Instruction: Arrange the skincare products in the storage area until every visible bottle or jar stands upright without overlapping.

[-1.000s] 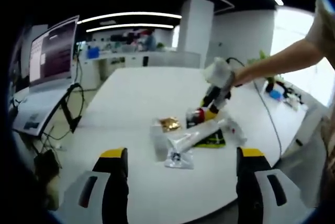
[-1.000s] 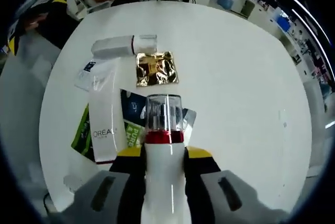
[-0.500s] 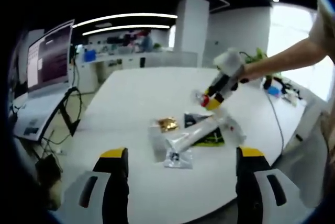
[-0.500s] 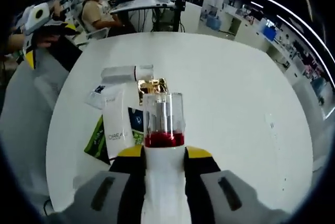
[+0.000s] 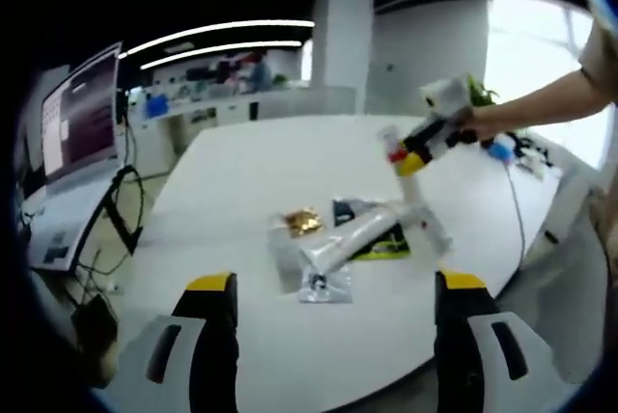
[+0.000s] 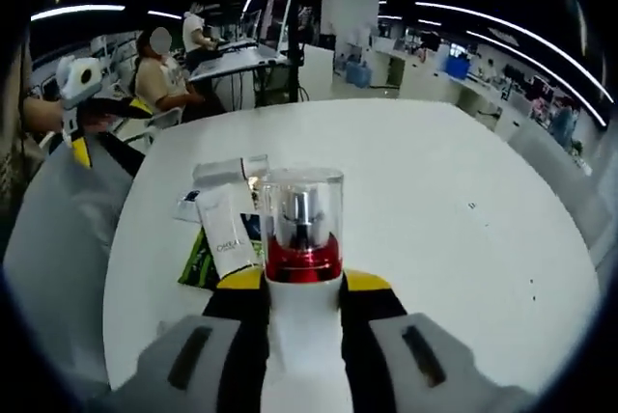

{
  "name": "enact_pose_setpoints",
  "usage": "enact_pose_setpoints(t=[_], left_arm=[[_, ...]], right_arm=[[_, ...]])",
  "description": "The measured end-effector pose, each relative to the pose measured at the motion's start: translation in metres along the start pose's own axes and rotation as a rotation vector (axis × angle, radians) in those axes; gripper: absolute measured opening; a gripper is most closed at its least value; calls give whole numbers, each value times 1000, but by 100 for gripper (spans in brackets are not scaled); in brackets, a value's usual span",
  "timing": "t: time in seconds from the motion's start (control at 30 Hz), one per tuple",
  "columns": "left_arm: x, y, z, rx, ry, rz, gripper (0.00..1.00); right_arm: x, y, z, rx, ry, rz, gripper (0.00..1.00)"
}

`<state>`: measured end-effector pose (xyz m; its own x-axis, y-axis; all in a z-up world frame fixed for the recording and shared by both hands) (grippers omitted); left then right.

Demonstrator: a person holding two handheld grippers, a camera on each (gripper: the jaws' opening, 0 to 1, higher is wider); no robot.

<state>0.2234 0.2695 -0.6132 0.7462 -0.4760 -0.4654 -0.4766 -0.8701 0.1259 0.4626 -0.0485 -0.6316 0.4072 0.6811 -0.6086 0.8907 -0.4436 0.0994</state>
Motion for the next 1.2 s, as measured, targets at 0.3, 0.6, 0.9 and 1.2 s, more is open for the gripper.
enact_pose_setpoints(t=[0.3, 0.6, 0.9, 1.2], left_arm=[[3, 4, 2, 36, -46, 8, 81], [5, 5, 4, 57, -75, 14, 80], [7, 7, 5, 74, -97, 15, 79], [5, 7, 4, 84, -84, 13, 80]], right_arm=[[-32, -2, 34, 185, 171, 78, 27], [-56, -22, 58, 181, 256, 82, 28], [-65, -28, 66, 190, 248, 63, 29], [-74, -22, 27, 173, 132, 70, 37]])
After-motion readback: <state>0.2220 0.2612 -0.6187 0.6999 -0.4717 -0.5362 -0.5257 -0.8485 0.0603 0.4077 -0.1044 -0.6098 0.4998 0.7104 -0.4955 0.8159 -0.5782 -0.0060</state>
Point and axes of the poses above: the point that each gripper's makers call its tool centre point, and the gripper's own axes: x roughly forward along the fingers, y roughly to its right, z roughly out of its underside, the point moved 10 cm from there along -x, roughly backward along the fingers, and after that the axes turned 7 degrees about z, right-handed, at the moved point
